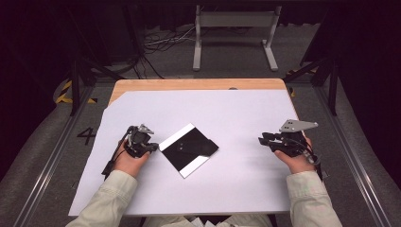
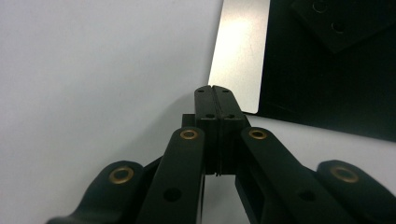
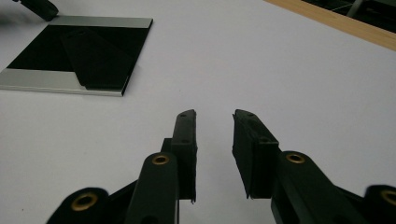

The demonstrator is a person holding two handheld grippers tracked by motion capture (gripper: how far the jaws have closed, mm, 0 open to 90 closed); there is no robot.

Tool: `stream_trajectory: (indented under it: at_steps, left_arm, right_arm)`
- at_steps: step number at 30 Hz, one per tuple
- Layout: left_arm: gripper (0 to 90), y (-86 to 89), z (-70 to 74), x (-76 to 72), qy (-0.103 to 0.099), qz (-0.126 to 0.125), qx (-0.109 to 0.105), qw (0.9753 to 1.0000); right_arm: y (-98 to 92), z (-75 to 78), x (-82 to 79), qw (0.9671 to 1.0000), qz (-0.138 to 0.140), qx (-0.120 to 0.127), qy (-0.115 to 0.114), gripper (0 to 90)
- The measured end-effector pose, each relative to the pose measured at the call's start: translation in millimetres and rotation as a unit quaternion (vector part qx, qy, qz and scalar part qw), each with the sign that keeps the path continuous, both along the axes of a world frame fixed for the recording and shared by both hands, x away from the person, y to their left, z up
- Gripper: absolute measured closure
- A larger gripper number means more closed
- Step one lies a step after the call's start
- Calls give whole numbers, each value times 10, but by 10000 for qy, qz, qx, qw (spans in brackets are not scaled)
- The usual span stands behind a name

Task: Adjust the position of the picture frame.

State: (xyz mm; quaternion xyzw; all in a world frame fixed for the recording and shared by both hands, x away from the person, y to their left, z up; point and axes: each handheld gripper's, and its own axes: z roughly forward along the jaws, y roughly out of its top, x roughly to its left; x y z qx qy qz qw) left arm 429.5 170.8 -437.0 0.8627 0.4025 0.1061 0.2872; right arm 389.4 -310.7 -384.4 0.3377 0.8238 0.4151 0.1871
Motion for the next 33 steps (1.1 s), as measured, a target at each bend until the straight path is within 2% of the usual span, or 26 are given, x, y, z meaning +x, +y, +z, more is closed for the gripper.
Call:
stream_trajectory:
  at_steps: [7,11,13,16,18,21,28,31,33]
  left_arm:
    - [900,-214,-22,143,-174,102,-97,9997]
    - [900,-350,-33,211,-263,38,-162,9995]
    - [900,-392,-43,235,-281,-12,-244,9993]
    - [900,-462,-83,282,-303,-75,-550,9980]
    - [900,-476,-77,303,-300,-122,-542,9980]
    - [900,-465,-67,297,-250,-153,-698,9971]
    - [900,-418,45,211,-344,-200,-647,9971]
    - [891,-360,94,161,-351,-251,-683,9967]
    - [880,-322,109,121,-338,-252,-710,9966]
  right_arm:
    - [33,6,-13,10000,28,-11,-5,701]
    - [88,4,-14,9999,86,-54,10,701]
    - [117,3,-14,9999,107,-78,20,702]
    - [147,0,-11,9999,119,-112,31,703]
    - [185,-7,-7,9998,118,-151,66,707]
    - [252,-26,-1,9996,113,-236,138,724]
    - [407,-96,20,9989,92,-338,301,811]
    - [491,-161,35,9988,13,-327,365,861]
    - [561,-217,47,9982,-37,-422,429,897]
